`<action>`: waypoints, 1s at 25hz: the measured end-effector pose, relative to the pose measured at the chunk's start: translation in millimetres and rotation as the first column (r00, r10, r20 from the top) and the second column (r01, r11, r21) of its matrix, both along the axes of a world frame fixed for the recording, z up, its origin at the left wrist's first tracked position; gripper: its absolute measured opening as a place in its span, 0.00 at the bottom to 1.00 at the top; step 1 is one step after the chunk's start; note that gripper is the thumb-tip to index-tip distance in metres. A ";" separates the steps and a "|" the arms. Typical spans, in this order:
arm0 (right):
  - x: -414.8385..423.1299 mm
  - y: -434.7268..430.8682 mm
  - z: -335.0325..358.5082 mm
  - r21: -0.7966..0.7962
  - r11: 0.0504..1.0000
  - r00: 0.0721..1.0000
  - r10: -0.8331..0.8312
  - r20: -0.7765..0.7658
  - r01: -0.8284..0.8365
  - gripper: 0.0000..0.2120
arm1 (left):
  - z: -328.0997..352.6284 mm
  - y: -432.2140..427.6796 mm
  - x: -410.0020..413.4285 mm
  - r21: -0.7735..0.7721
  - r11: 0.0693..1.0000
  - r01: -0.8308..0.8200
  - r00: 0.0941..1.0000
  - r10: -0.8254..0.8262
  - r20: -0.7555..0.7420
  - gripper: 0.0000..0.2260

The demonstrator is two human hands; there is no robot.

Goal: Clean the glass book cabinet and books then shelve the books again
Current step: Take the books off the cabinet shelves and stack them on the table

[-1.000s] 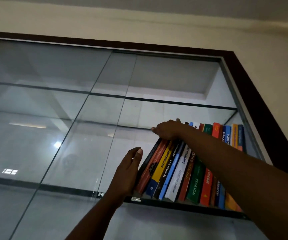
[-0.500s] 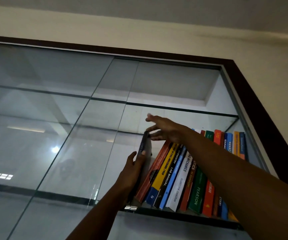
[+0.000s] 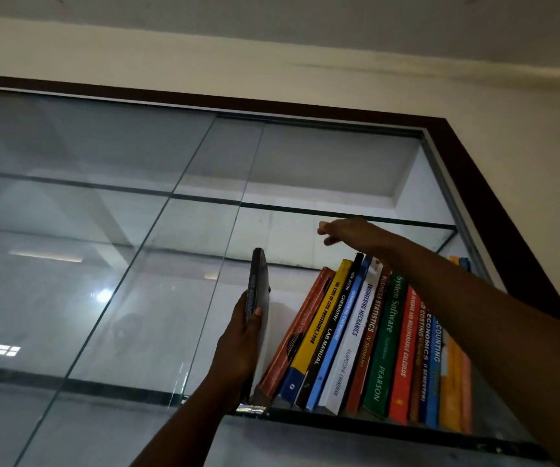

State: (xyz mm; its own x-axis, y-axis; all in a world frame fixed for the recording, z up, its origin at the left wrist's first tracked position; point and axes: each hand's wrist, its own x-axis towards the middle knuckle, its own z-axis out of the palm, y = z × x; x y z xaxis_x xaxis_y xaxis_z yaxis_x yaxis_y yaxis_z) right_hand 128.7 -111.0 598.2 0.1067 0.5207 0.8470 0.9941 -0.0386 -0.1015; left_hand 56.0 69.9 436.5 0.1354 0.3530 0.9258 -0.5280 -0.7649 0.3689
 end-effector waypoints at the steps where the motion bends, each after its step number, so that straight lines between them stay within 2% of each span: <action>1: -1.8 0.5 -1.2 -0.107 0.993 0.997 -0.064 -0.041 0.060 0.27 | -0.2 0.7 -0.6 0.003 1.000 0.002 1.000 -0.002 0.007 0.21; 3: -6.0 8.5 -6.6 -0.264 0.945 0.978 -0.207 -0.030 0.192 0.32 | -0.9 0.9 -1.7 0.014 1.000 0.013 1.000 -0.013 0.003 0.20; 4: -7.4 13.2 -8.4 -0.281 0.921 0.961 -0.274 0.023 0.269 0.33 | -1.0 0.9 -1.8 0.017 1.000 0.021 1.000 -0.021 -0.001 0.20; 6: -11.7 18.2 -10.6 -0.217 0.909 0.933 -0.335 0.129 0.357 0.32 | -1.3 1.4 -1.1 0.015 0.999 0.032 0.999 -0.032 -0.007 0.20; 9: -13.0 17.2 -8.6 -0.161 0.976 0.988 -0.134 0.079 0.145 0.27 | -1.3 3.5 0.3 0.030 0.999 0.031 0.999 -0.030 -0.016 0.22; 11: -9.1 20.9 -11.8 -0.038 0.998 0.998 0.057 0.001 -0.057 0.21 | -1.3 3.0 0.5 0.037 0.998 0.045 0.999 -0.044 -0.028 0.23; 13: -9.5 37.1 -25.4 0.148 0.942 0.936 0.320 -0.143 -0.300 0.15 | -2.0 0.7 -0.4 0.041 0.998 0.048 0.998 -0.047 -0.034 0.22; 15: -14.9 57.8 -39.7 0.257 0.859 0.831 0.501 -0.240 -0.443 0.17 | -1.0 -0.1 -1.0 0.025 0.998 0.053 0.998 -0.052 -0.043 0.21; 19: -26.6 80.0 -50.3 0.239 0.808 0.762 0.588 -0.273 -0.538 0.16 | 1.0 -0.2 -3.8 -0.047 0.991 0.125 0.991 -0.126 -0.036 0.22; 21: -30.7 73.3 -50.6 0.238 0.775 0.691 0.630 -0.355 -0.585 0.14 | 1.1 -3.5 -6.2 -0.030 0.990 0.139 0.988 -0.140 -0.062 0.29; 23: -30.0 62.2 -50.7 0.225 0.728 0.609 0.672 -0.422 -0.647 0.15 | -0.8 -9.8 -8.2 0.042 0.999 0.026 0.995 -0.022 -0.093 0.39; 25: -25.7 54.7 -50.2 0.214 0.714 0.597 0.684 -0.420 -0.667 0.16 | -1.8 -13.5 -7.7 0.078 0.995 -0.061 0.993 0.068 -0.096 0.42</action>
